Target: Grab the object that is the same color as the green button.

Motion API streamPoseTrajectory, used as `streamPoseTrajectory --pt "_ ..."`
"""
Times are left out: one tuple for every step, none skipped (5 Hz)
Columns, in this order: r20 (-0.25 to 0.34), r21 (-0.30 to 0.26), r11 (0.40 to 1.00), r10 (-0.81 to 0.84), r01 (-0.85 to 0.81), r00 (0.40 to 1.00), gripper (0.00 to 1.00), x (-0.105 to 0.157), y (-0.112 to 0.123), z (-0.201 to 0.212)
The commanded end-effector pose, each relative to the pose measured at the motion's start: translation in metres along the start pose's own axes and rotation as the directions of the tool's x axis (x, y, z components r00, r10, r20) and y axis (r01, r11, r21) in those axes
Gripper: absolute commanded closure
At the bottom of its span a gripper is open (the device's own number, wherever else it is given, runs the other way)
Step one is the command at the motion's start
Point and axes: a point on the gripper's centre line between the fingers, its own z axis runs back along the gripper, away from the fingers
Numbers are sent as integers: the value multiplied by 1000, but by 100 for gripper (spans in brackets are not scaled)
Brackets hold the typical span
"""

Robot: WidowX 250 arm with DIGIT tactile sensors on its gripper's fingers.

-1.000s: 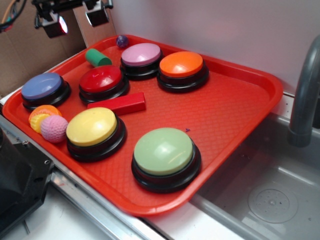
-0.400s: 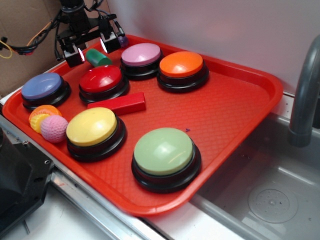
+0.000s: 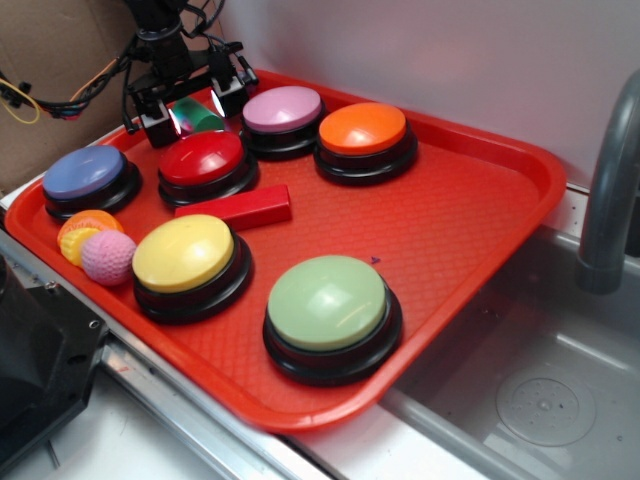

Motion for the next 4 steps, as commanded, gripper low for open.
streamPoseTrajectory --pt "83 -32 995 -92 95 992 100 11 6 37" --pt "51 -94 960 -259 263 964 100 10 -3 77" --pt "72 -175 899 -394 401 916 100 -6 -11 112" --pt "74 -200 785 -585 587 808 100 -39 -16 147"
